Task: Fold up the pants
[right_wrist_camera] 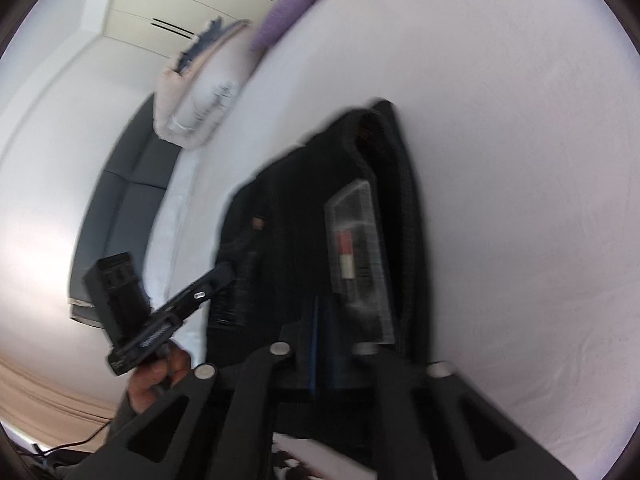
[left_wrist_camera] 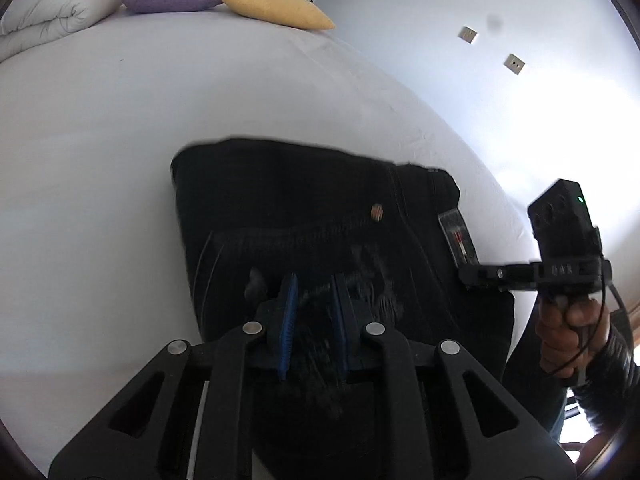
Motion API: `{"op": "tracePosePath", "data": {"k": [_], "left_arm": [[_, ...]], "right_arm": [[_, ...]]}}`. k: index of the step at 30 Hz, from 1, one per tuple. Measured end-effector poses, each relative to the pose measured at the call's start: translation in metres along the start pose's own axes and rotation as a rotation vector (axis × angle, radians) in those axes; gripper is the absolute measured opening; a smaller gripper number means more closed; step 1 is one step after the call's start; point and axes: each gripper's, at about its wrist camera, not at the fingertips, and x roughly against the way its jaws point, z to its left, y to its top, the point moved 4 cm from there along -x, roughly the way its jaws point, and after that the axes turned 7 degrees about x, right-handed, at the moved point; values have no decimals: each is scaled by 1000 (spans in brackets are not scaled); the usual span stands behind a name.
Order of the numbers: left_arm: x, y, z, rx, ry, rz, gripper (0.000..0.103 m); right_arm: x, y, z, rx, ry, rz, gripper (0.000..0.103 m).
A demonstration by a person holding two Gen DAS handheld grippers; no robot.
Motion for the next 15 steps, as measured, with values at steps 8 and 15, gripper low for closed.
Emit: {"op": "tracePosePath", "data": {"k": [8,15], "left_arm": [[19,-56,-13,25,-9,-58,16],[46,-84,-9,90,-65,-113,16]], "right_arm": [[10,-18,1,54,22,-44,0],[46,-29,12,100,3,-100,28]]}}
